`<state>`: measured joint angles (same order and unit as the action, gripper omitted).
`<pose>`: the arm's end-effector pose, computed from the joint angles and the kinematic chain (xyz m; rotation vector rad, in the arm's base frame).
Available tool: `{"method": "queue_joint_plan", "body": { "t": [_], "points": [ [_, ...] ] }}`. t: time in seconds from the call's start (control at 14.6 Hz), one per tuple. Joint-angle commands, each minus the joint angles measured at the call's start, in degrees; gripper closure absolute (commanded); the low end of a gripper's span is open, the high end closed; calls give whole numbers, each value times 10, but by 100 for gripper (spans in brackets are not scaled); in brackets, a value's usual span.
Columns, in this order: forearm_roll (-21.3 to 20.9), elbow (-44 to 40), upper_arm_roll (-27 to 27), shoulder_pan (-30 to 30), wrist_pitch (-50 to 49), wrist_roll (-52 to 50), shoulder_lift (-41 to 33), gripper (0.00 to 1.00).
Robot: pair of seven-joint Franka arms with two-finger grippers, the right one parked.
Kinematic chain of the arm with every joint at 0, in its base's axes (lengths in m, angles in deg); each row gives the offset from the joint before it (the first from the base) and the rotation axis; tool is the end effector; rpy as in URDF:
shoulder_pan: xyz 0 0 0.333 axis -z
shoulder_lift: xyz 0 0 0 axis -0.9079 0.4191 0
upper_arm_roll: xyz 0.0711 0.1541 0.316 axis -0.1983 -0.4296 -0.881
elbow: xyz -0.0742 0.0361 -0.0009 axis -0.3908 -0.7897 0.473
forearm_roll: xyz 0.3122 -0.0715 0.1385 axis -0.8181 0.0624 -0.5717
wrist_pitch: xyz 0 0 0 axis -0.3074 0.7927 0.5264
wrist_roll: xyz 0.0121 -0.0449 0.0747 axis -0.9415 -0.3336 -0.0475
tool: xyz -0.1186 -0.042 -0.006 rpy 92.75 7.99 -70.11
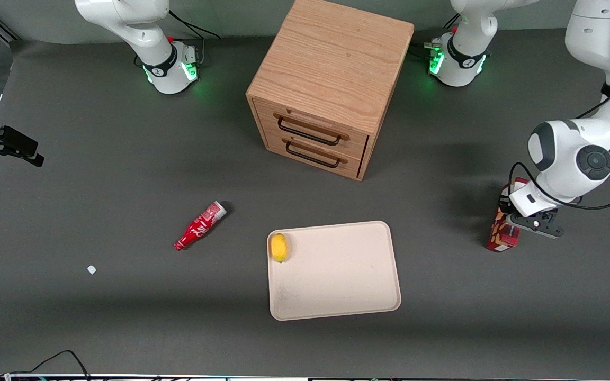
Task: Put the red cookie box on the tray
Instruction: 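Lift the shortbread box with the left gripper and carry it over the tray, then lower the box onto the tray edge beside the rim and open the left gripper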
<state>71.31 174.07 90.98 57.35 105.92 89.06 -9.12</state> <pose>0.5555 0.0547 0.3016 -3.0589 0.5469 -0.0451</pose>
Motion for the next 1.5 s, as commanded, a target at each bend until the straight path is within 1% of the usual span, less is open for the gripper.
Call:
{"method": "queue_joint_plan", "body": {
  "t": [0.0,0.21,0.34,0.48,0.68,0.89,0.96,1.03,1.16,1.3,1.44],
  "points": [
    [1,-43,-2,7,-92,-27,-43,100],
    [3,-142,6,28,-213,-84,-47,100],
    [14,-218,32,36,-288,-152,-40,100],
    [33,-308,56,49,-353,-233,-12,100],
    [37,-427,79,84,-411,-339,51,100],
    [44,-506,111,122,-406,-459,128,100],
    [42,-532,115,138,-393,-488,157,100],
    [39,-546,115,152,-378,-495,177,100],
    [29,-548,115,165,-335,-496,206,100],
    [-6,-545,114,188,-296,-501,239,100],
    [-23,-544,114,200,-267,-527,266,100]
  ]
}}
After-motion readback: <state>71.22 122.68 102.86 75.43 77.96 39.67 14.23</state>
